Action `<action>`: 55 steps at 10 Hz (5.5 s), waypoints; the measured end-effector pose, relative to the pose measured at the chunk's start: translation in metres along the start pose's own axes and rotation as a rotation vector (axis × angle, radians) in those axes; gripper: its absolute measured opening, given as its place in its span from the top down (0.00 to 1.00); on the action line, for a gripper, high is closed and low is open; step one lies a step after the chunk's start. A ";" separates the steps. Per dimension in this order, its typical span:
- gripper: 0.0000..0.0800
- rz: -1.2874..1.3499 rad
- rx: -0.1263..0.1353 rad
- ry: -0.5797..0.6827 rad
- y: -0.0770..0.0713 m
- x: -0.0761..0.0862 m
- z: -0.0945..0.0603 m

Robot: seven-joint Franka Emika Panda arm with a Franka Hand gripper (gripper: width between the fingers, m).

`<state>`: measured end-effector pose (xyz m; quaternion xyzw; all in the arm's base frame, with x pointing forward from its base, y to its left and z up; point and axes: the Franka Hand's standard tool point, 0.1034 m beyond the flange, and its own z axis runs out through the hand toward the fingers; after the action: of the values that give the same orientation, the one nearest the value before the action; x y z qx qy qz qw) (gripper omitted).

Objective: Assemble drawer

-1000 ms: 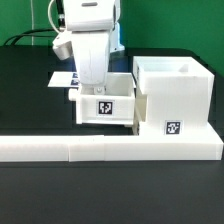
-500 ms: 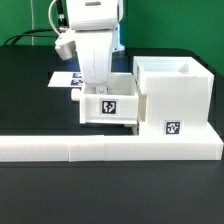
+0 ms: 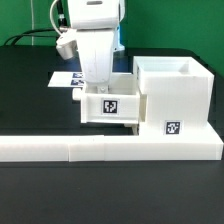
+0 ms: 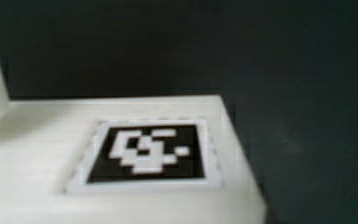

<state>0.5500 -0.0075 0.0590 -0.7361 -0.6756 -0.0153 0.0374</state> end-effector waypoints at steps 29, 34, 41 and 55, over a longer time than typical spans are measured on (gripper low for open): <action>0.95 -0.084 -0.026 -0.045 0.001 0.001 0.004; 0.95 -0.107 -0.016 -0.048 0.003 0.022 0.004; 0.72 -0.095 -0.010 -0.049 0.004 0.021 0.002; 0.19 -0.240 0.061 0.025 0.011 -0.042 -0.034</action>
Offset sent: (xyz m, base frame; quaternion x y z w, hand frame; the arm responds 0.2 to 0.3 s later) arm 0.0000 0.0000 0.0000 0.0000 0.0000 0.0000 1.0000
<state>0.5582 -0.0526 0.0895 -0.6481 -0.7587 -0.0083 0.0658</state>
